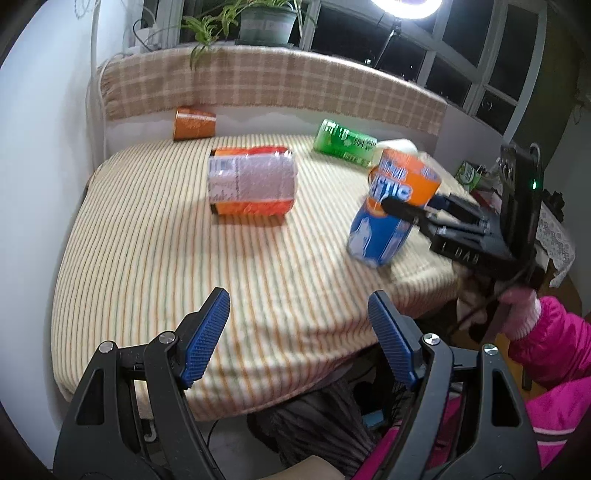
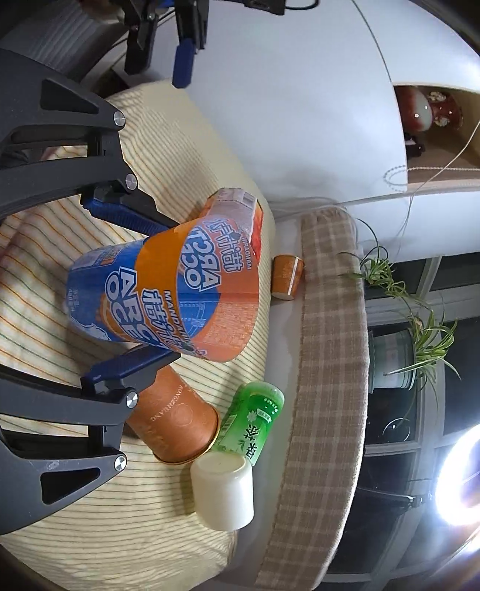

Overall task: Flip cup upright
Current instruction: 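Lower the upright can onto the bed and open the right tool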

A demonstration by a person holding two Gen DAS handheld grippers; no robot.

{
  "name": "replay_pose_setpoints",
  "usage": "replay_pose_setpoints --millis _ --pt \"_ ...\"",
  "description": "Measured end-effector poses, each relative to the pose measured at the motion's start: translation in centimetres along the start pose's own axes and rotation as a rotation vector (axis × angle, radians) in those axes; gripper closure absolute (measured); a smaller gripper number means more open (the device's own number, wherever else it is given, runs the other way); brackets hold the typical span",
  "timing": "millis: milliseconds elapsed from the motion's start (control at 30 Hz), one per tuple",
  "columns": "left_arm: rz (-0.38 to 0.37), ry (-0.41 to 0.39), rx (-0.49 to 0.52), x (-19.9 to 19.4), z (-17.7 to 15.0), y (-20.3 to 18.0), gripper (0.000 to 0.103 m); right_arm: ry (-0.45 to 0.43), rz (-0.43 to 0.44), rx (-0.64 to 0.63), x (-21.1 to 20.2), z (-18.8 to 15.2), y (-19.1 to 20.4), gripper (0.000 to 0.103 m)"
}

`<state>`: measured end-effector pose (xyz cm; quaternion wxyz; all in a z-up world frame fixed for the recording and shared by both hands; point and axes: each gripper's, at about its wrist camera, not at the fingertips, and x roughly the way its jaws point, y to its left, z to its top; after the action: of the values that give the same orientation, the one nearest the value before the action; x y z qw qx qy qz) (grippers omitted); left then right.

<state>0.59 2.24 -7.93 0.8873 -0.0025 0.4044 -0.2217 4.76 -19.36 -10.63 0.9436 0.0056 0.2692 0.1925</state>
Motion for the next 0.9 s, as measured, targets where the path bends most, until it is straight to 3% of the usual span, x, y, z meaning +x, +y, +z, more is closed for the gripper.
replay_pose_setpoints --millis 267,333,667,900 --pt "0.022 -0.099 -0.005 0.1 1.2 -1.6 0.023 0.011 -0.004 0.003 -0.8 -0.1 0.6 0.040" --pt "0.028 -0.121 -0.013 0.0 1.3 -1.8 0.023 0.005 -0.008 0.006 -1.4 -0.1 0.5 0.034" --pt "0.111 -0.232 -0.035 -0.6 2.1 -2.7 0.023 -0.038 -0.022 0.048 -4.9 0.1 -0.1 0.033" --pt "0.222 -0.349 0.002 -1.4 2.4 -4.7 0.021 -0.084 -0.162 0.099 -8.1 0.0 -1.6 0.027"
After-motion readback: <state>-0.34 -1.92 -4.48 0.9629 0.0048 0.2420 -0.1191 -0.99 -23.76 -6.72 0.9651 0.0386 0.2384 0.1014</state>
